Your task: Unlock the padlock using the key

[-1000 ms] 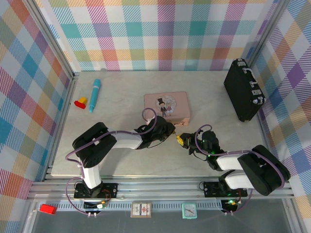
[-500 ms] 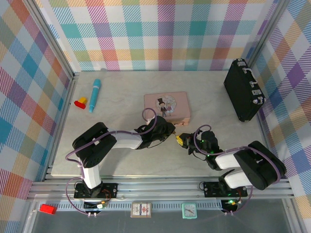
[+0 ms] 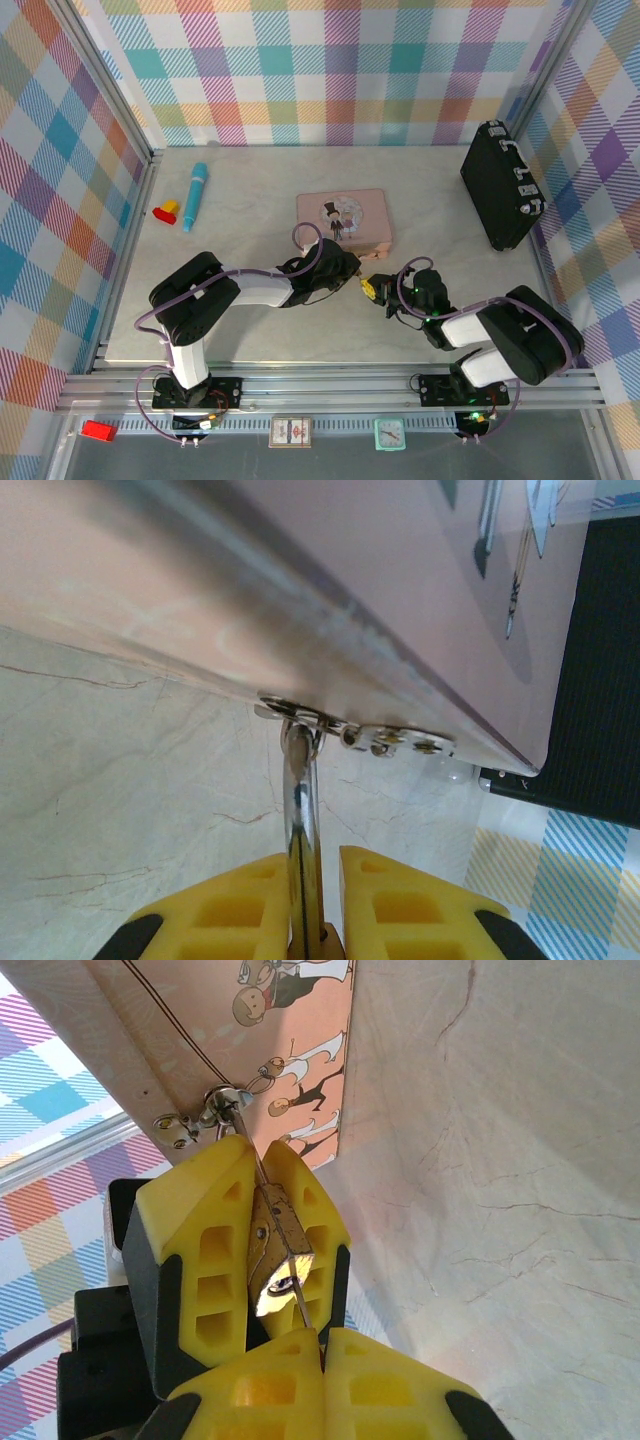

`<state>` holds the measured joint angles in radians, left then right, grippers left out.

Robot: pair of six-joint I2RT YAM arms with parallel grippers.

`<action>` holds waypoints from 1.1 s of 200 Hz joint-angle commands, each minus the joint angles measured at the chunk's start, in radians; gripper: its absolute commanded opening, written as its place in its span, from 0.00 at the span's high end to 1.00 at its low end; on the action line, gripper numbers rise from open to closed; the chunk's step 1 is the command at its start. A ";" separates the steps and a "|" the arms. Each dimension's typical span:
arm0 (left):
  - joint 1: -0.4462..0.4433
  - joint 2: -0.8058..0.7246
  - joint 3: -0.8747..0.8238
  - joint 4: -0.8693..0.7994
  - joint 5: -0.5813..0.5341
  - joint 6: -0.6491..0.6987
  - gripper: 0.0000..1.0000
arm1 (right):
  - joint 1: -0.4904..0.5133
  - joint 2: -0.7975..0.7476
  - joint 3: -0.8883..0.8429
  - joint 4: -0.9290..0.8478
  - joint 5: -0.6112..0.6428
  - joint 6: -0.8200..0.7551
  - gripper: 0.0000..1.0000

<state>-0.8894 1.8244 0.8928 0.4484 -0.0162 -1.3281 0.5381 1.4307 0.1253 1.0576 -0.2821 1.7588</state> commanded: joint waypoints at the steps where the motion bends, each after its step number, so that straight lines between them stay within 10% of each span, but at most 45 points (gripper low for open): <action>1: -0.026 -0.025 0.021 0.151 0.050 -0.029 1.00 | 0.005 0.028 0.020 0.087 0.000 0.024 1.00; 220: -0.028 -0.041 -0.024 0.221 0.021 -0.052 1.00 | 0.005 -0.027 -0.006 0.056 0.041 0.030 1.00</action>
<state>-0.8898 1.8240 0.8665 0.5167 -0.0319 -1.3472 0.5381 1.4136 0.1215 1.0836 -0.2672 1.7950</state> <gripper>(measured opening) 0.149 0.063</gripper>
